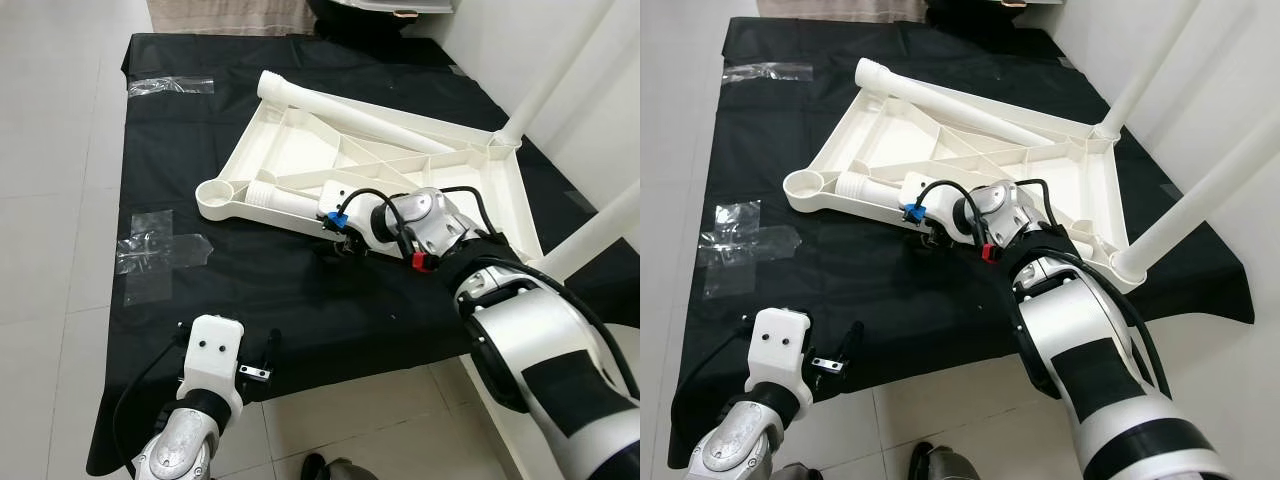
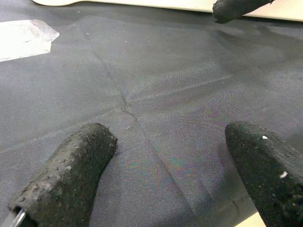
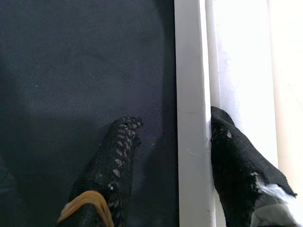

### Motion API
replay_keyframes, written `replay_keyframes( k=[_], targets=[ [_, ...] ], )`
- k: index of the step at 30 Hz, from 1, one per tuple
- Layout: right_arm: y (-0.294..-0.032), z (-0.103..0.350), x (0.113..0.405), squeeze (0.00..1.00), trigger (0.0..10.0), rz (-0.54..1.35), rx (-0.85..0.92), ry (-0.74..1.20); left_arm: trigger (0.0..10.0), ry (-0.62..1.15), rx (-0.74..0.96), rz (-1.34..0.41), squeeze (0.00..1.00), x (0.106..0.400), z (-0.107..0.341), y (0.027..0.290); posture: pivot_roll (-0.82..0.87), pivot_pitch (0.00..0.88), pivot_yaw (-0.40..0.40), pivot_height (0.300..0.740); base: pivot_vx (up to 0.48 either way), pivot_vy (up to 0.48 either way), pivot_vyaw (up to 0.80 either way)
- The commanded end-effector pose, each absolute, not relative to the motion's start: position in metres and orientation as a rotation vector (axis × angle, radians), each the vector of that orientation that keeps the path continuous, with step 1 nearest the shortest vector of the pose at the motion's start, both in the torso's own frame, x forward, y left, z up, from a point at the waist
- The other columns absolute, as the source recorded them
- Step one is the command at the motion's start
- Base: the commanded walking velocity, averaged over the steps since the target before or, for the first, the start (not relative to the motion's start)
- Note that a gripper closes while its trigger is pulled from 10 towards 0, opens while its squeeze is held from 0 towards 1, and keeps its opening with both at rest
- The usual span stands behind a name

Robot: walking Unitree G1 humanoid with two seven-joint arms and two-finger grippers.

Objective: Building children table

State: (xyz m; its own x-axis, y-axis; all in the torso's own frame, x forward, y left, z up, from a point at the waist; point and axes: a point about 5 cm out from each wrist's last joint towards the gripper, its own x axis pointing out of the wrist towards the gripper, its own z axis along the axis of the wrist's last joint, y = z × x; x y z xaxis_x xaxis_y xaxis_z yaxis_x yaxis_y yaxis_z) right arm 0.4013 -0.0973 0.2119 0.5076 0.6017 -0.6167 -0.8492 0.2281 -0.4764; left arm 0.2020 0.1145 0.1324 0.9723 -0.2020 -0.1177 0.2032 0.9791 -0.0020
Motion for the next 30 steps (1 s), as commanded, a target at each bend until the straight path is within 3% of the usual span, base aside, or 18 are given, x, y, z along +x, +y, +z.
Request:
replay_keyframes(
  k=[1,2,3,6,7,19,24,30],
  targets=[
    [-0.101,0.189,0.395,0.00,10.0,1.079,-0.883,0.452,10.0,0.169,0.000,-0.206,0.00,0.198,0.125,0.113,0.09,0.205,-0.172,0.740,0.000,0.000,0.00],
    [-0.100,0.188,0.394,0.00,10.0,1.083,-0.891,0.461,10.0,0.169,0.000,-0.205,0.00,0.198,0.125,0.113,0.09,0.207,-0.175,0.740,0.000,0.000,0.00],
    [-0.099,0.186,0.393,0.00,4.2,1.093,-0.911,0.480,10.0,0.167,-0.001,-0.204,0.00,0.197,0.125,0.113,0.09,0.211,-0.177,0.740,0.000,0.000,0.00],
    [-0.098,0.185,0.393,0.00,4.2,1.100,-0.923,0.492,10.0,0.166,-0.003,-0.203,0.00,0.196,0.126,0.112,0.09,0.211,-0.180,0.740,0.000,0.000,0.00],
    [-0.097,0.185,0.393,0.00,0.0,1.102,-0.939,0.495,10.0,0.166,-0.003,-0.203,0.00,0.196,0.126,0.112,0.09,0.213,-0.183,0.740,0.000,0.000,0.00],
    [-0.090,0.185,0.390,0.00,0.0,1.175,-0.962,0.506,10.0,0.161,-0.012,-0.201,0.00,0.191,0.129,0.110,0.08,0.226,-0.198,0.740,0.000,0.000,0.00],
    [-0.102,0.179,0.379,0.00,0.0,1.370,-1.032,0.571,10.0,0.163,-0.014,-0.207,0.00,0.191,0.129,0.110,0.09,0.216,-0.196,0.740,0.000,0.000,0.00],
    [-0.115,0.177,0.374,0.00,0.0,1.455,-1.106,0.613,10.0,0.164,-0.012,-0.211,0.00,0.190,0.128,0.110,0.09,0.207,-0.193,0.740,0.000,0.000,0.00]
  ],
)
